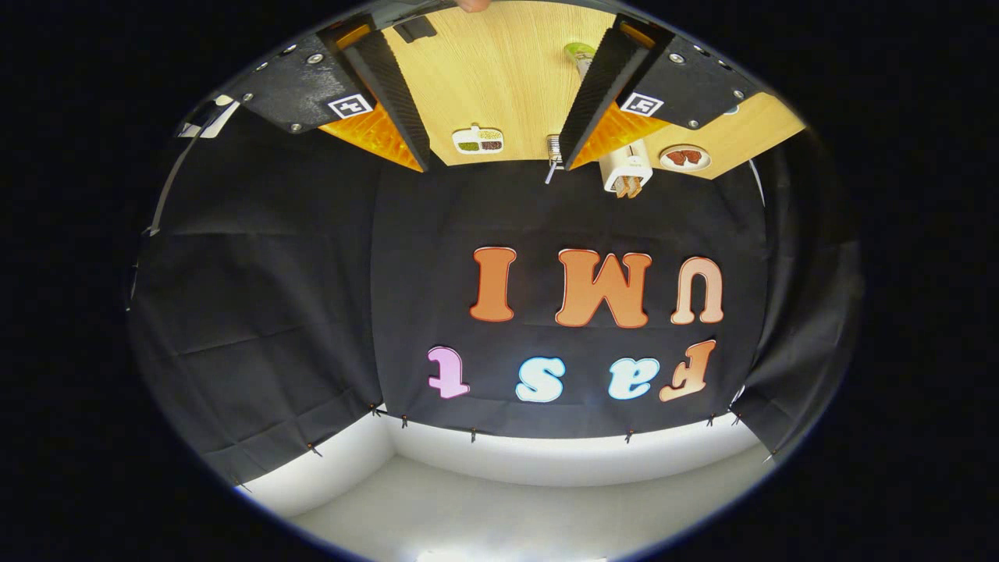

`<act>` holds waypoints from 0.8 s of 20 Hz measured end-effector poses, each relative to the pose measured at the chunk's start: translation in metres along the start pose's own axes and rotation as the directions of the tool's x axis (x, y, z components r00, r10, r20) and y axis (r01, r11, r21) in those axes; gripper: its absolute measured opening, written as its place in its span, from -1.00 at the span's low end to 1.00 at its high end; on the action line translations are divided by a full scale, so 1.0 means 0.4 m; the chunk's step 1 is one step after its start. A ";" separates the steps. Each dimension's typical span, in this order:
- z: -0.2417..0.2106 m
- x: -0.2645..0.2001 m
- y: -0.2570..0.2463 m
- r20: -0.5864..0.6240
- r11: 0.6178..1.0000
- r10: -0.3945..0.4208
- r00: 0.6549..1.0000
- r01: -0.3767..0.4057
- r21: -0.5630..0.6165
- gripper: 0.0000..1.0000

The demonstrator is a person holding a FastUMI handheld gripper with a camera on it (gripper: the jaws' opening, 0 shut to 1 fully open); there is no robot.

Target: Take the bottle from table, then pour the juice into the cup, finally place the bottle on the coaster

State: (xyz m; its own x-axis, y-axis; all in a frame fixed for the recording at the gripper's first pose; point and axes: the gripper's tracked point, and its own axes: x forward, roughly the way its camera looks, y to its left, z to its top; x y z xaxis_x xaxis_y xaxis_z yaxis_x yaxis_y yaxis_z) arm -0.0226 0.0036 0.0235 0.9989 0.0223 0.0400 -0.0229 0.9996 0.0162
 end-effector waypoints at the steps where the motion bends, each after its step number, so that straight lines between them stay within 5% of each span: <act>1: -0.003 0.002 0.001 -0.003 1.000 0.001 1.000 -0.001 -0.011 0.98; 16: -0.092 0.039 0.133 -0.069 0.996 0.086 0.994 -0.086 -0.003 0.99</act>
State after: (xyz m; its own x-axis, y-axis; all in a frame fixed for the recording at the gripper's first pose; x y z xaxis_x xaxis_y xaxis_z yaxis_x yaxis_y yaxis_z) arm -0.0068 0.0578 -0.0116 0.9936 0.1093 -0.0276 -0.1090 0.9940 0.0099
